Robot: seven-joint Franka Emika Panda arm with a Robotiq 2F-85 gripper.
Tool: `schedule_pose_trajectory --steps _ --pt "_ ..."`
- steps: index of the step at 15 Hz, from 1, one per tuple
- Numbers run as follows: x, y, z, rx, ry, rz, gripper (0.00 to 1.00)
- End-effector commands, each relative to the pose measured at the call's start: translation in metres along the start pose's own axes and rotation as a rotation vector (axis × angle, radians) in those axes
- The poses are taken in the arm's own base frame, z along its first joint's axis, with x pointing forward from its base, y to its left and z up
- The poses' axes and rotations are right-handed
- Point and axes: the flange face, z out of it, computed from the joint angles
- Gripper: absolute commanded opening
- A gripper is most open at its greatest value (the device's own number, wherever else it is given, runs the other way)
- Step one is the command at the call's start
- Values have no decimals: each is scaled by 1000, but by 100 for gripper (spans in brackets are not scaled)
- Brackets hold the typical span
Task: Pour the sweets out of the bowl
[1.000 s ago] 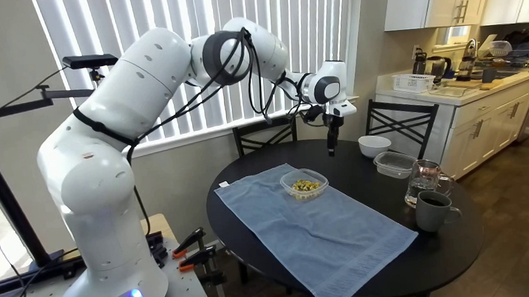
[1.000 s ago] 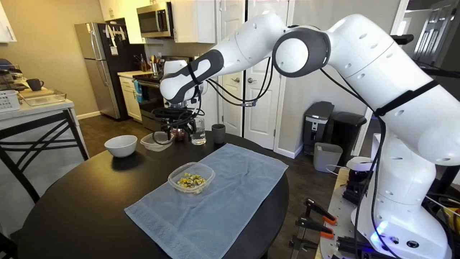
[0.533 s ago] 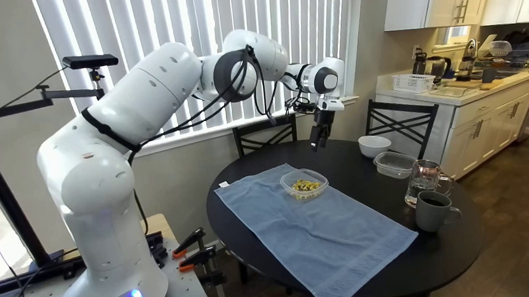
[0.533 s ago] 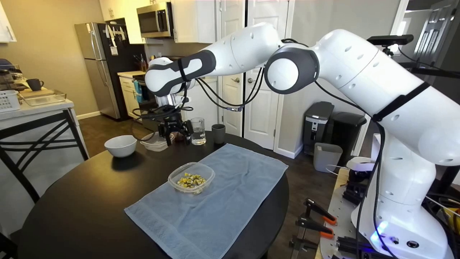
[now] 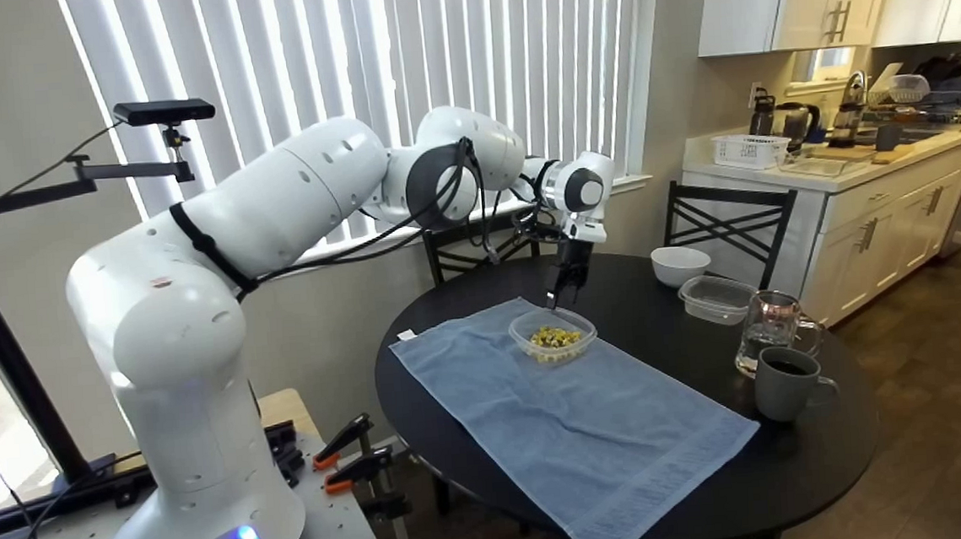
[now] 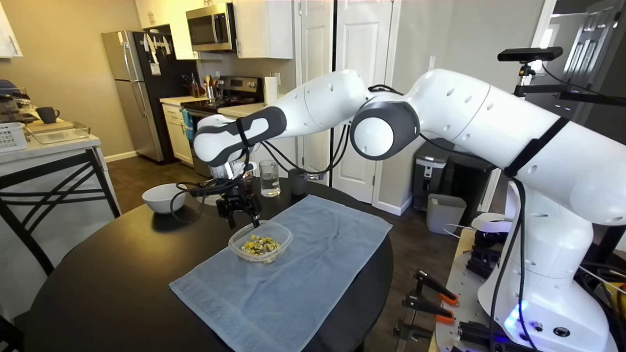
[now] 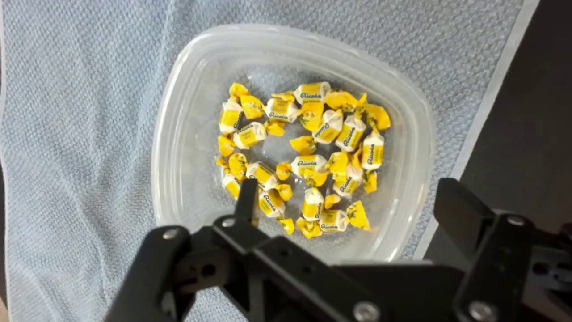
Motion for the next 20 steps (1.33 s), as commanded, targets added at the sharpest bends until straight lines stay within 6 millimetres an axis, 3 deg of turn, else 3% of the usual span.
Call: schedule_pose_trajectory --steps 1,2,3,5,11,14,16,17,20 --pt "10 -5 14 -10 -22 46 100" --pt "14 -6 16 -3 -22 48 97" --pt "17 -7 15 9 -21 41 74" --pt "22 -9 10 32 -11 38 69" --pt "24 -12 -3 63 5 39 31" --pt "23 -14 9 50 48 30 11" --pt "21 -14 18 31 47 26 50" --pt "19 -15 20 29 46 23 51" --pt "17 -16 26 24 52 19 69"
